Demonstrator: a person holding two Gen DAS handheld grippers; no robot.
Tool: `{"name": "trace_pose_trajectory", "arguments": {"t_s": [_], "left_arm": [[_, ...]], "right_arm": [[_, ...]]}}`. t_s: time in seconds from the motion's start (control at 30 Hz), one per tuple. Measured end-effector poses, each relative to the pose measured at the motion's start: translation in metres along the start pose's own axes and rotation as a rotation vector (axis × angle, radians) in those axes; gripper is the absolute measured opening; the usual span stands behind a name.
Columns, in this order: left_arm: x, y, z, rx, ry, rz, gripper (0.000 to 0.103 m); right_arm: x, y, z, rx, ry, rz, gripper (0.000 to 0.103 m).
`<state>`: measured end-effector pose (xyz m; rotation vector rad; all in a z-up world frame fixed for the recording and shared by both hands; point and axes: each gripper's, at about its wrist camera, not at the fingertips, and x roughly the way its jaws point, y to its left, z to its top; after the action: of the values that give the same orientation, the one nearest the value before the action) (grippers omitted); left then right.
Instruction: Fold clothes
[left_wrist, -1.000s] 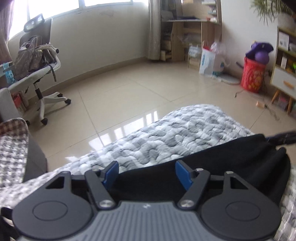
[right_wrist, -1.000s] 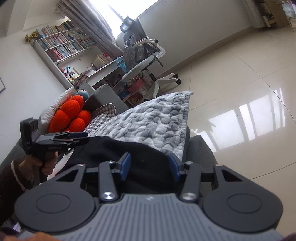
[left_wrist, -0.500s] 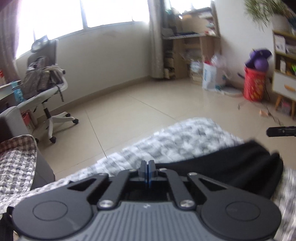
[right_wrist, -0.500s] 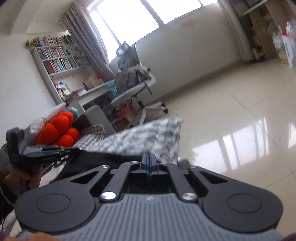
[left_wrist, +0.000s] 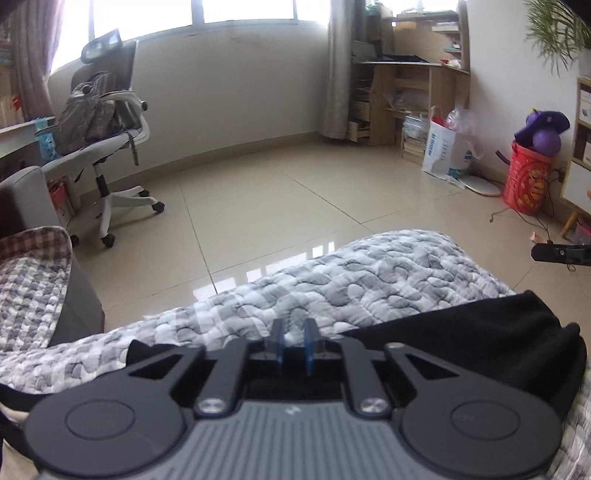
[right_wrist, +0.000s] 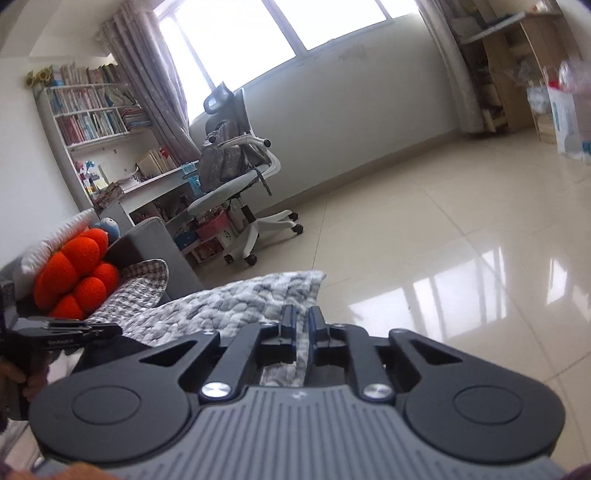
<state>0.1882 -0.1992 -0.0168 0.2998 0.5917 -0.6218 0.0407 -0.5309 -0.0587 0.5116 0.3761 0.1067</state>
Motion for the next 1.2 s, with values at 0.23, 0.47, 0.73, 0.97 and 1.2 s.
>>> {"name": "trace_pose_trajectory", "arguments": {"t_s": [0.23, 0.47, 0.73, 0.97, 1.2], "left_arm": [[0.002, 0.023, 0.004, -0.092, 0.025, -0.062, 0.042], [0.003, 0.024, -0.002, -0.078, 0.04, -0.086, 0.041], [-0.014, 0.003, -0.006, -0.003, -0.008, -0.011, 0.002], [-0.025, 0.011, 0.008, -0.068, -0.104, 0.038, 0.001], [-0.005, 0.003, -0.007, -0.036, -0.047, 0.084, 0.006]], "right_arm": [[-0.005, 0.011, -0.003, 0.016, 0.022, 0.095, 0.062], [0.015, 0.036, -0.015, -0.076, 0.119, 0.141, 0.035], [-0.008, 0.052, -0.029, -0.17, 0.05, 0.048, 0.005], [-0.004, 0.057, -0.002, -0.249, -0.04, -0.019, 0.004], [0.045, 0.034, -0.013, -0.236, 0.093, -0.041, 0.005]]}}
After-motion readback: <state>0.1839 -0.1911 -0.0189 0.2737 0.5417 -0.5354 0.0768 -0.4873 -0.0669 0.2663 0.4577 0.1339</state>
